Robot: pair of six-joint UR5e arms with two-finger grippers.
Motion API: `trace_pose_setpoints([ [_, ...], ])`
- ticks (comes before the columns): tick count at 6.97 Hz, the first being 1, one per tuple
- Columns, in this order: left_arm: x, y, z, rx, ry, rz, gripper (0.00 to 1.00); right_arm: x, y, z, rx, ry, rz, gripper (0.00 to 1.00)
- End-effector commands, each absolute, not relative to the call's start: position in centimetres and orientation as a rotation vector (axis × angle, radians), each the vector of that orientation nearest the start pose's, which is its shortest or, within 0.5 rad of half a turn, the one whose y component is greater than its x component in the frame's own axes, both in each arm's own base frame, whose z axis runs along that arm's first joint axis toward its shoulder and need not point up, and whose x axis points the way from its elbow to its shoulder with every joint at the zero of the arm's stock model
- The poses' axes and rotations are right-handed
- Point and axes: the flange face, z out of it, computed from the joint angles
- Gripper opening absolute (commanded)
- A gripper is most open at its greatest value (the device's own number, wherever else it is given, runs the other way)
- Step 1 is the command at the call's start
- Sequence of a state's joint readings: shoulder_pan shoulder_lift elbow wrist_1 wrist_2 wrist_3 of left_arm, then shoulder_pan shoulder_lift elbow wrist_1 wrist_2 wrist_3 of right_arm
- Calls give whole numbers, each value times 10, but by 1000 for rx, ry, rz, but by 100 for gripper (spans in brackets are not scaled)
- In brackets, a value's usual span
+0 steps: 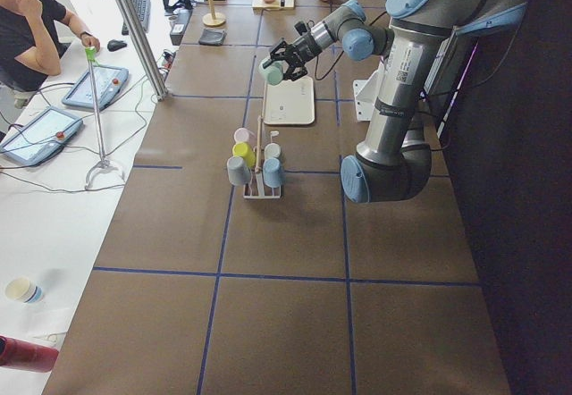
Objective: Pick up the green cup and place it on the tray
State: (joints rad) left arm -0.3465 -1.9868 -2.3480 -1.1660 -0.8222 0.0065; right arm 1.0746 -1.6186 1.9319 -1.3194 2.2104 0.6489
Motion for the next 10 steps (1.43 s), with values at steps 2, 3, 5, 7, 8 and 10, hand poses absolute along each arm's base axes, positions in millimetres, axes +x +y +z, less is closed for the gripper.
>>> trace_pose_setpoints([
  [2, 390, -341, 156, 1212, 233, 456, 4, -161, -460, 479, 127, -817, -31, 100],
  [3, 395, -341, 154, 1239, 329, 368, 4, -161, -460, 478, 128, -819, -30, 100],
  [5, 429, -344, 165, 1263, 559, 262, 4, -158, -461, 477, 131, -820, -25, 100],
  [7, 469, -351, 197, 1264, 744, 129, 2, -156, -460, 478, 128, -820, -23, 100],
  [8, 478, -351, 206, 1281, 813, 97, 2, -156, -460, 478, 126, -823, -23, 100],
  [10, 500, -352, 195, 1285, 912, 107, 4, -155, -459, 479, 124, -825, -22, 100],
])
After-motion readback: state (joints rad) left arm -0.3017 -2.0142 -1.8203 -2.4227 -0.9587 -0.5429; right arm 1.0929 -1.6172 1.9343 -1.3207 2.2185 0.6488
